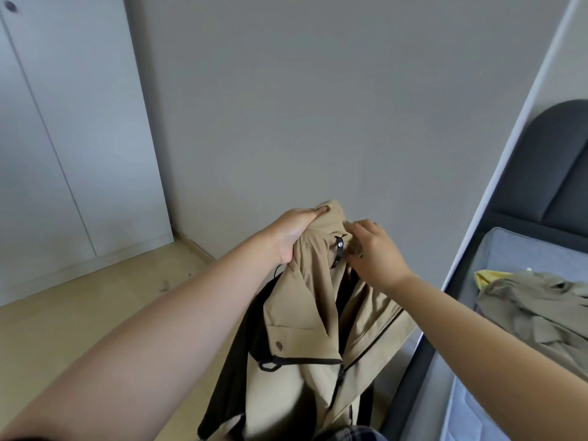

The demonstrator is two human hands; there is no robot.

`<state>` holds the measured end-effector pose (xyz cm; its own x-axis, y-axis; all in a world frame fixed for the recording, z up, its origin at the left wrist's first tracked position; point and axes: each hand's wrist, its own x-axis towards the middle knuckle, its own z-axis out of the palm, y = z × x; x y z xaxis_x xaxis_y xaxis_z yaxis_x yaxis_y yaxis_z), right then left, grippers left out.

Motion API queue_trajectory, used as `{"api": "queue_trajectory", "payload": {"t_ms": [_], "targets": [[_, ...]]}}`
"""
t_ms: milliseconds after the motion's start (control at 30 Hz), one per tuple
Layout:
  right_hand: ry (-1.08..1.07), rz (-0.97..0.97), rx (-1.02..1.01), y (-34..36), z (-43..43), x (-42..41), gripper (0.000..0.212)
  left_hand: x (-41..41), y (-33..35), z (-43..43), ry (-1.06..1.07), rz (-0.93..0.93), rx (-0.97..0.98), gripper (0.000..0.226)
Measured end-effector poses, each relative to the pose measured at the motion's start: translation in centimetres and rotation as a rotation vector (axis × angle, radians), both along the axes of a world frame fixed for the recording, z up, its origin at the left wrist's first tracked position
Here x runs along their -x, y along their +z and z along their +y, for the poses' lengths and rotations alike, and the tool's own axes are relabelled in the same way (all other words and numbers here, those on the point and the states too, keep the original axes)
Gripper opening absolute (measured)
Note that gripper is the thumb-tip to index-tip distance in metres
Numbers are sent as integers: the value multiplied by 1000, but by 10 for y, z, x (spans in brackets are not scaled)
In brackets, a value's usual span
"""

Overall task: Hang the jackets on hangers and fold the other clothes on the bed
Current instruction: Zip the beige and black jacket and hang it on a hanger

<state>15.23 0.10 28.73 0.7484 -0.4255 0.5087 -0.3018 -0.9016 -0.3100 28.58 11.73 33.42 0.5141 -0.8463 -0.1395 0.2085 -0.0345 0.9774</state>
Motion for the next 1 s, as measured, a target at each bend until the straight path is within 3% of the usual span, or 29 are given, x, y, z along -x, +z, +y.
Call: {"api": "queue_trajectory", "payload": {"t_ms": [100, 133, 267, 400, 467, 533, 600, 700, 767, 833, 933, 1000], "targets": [[-71, -34, 157, -2, -1, -3, 32, -1, 1, 2, 32, -65, -13, 28], [-96, -54, 163, -2, -2, -1, 25, -5, 1, 2, 71, -171, -32, 31], [-132, -154, -226, 18, -9, 2, 18, -28, -2, 14, 251, -1093, -264, 44], [-105, -183, -290, 38, -7, -4, 31, -36, -9, 31, 99, -1711, -210, 49], [-81, -157, -273, 42, -8, -5, 37, -39, -10, 35, 1, -1916, -196, 34], [-32, -89, -235, 48, -7, -5, 41, -44, -5, 36, 34, -1961, -242, 16], [26, 96, -149, 55, -4, -5, 43, -46, 1, 34, 128, -2002, -354, 12], [-44, 481, 172, 62, 5, -9, 27, -40, 7, 30, 135, -2072, -508, 17], [-156, 547, 378, 68, 11, -12, 15, -35, 12, 29, 165, -2077, -586, 21], [-269, 447, 498, 80, 11, -19, 17, -35, 25, 24, 243, -2035, -635, 23], [-410, 147, 588, 110, 3, -33, 29, -43, 76, 17, 480, -1992, -636, 27], [-487, -28, 511, 127, -4, -34, 32, -52, 102, 22, 625, -1966, -614, 27]]}}
